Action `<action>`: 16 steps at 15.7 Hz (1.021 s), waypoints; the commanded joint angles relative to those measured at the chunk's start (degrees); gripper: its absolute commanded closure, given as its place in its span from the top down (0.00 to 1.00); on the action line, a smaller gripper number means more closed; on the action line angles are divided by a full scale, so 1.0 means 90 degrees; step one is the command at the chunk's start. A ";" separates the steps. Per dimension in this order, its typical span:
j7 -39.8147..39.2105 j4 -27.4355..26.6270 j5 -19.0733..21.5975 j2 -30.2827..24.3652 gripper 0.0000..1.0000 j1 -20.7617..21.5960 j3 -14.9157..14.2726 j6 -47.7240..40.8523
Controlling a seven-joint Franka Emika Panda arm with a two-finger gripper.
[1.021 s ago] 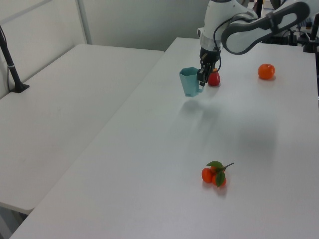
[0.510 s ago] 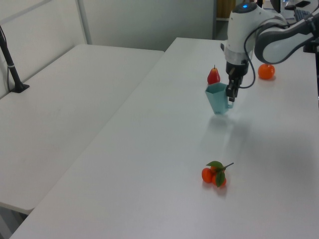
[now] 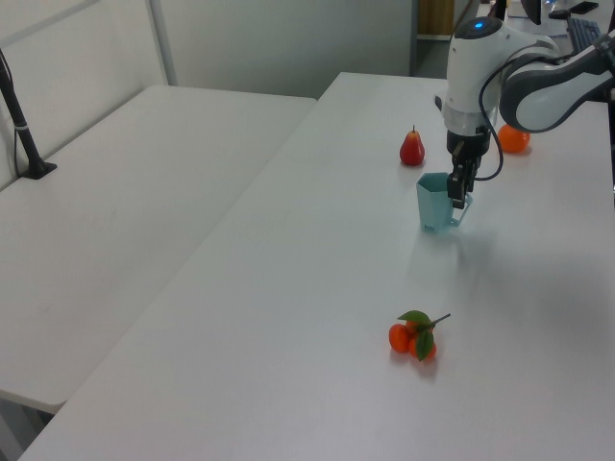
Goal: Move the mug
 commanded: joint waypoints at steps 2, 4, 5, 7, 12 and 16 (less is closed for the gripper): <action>0.0024 0.0394 -0.0117 -0.0180 1.00 0.0187 -0.0008 -0.0955; -0.0093 0.0853 -0.0059 -0.0170 1.00 0.0197 -0.0008 -0.1356; -0.0161 0.1261 -0.0040 -0.0141 1.00 0.0187 0.0002 -0.1512; -0.0249 0.1848 -0.0010 -0.0063 1.00 0.0129 -0.0008 -0.1747; -0.1332 0.2904 0.0526 -0.0082 1.00 0.0147 -0.0047 -0.2946; -0.1636 0.3355 0.0945 -0.0374 1.00 0.0089 -0.0115 -0.3865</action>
